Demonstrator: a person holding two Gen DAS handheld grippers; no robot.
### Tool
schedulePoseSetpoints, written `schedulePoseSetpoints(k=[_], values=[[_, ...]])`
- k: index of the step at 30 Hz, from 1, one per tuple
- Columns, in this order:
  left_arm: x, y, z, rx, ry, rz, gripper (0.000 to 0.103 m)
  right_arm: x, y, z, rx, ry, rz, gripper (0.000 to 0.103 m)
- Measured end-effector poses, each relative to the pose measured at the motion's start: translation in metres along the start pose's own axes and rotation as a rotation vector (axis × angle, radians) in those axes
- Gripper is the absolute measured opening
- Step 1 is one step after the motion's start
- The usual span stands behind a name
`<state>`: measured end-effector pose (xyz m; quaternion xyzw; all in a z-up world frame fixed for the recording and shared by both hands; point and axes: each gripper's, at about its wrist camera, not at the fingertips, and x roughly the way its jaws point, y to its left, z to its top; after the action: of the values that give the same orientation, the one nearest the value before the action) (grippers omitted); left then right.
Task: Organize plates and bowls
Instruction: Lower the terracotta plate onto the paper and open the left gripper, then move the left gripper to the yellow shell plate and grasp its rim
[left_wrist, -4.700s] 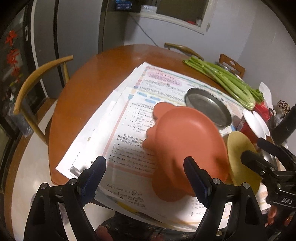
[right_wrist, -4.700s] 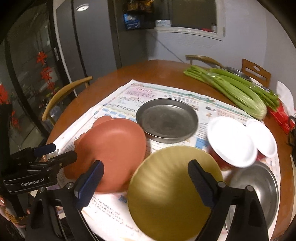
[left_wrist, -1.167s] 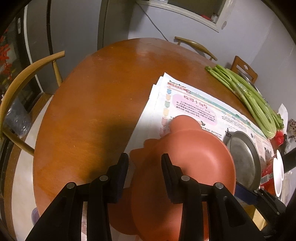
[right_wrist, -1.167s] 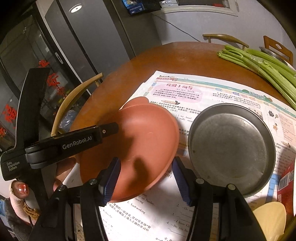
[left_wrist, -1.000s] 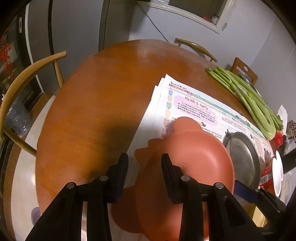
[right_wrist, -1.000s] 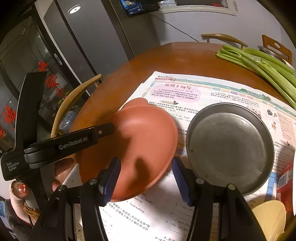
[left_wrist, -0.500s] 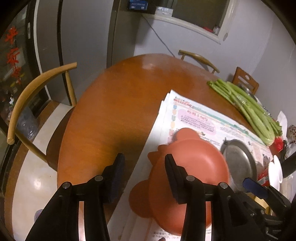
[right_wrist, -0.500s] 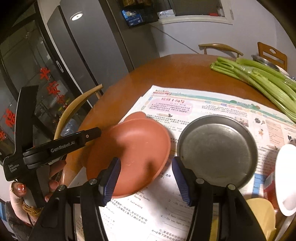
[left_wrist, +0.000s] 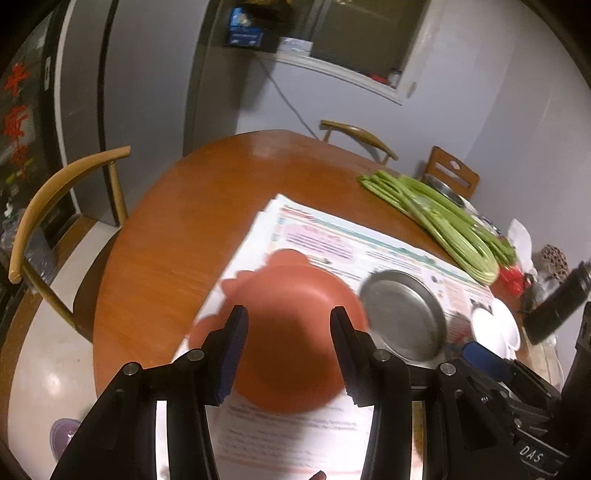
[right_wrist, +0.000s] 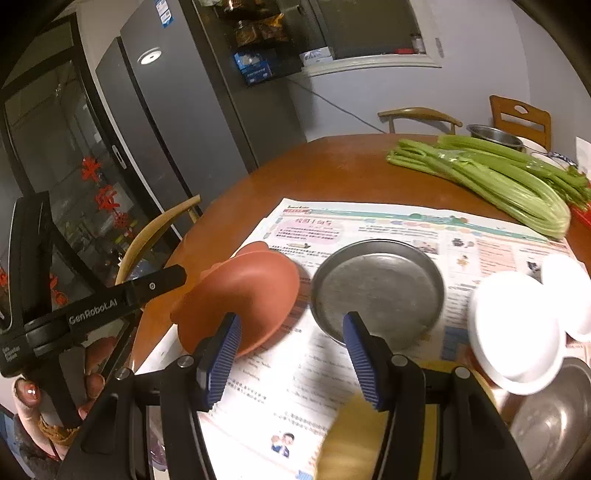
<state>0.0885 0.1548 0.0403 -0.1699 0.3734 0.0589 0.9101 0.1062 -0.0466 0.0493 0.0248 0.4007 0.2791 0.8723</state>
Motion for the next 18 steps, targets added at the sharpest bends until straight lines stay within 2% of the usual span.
schedulePoseSetpoints(k=[6, 18], values=[[-0.013, -0.032, -0.012, 0.059, -0.002, -0.043, 0.048, -0.024, -0.014, -0.011, 0.021, -0.019, -0.011, 0.058], [-0.029, -0.079, -0.033, 0.164, -0.009, -0.072, 0.048, -0.068, -0.035, -0.035, 0.057, -0.055, -0.032, 0.058]])
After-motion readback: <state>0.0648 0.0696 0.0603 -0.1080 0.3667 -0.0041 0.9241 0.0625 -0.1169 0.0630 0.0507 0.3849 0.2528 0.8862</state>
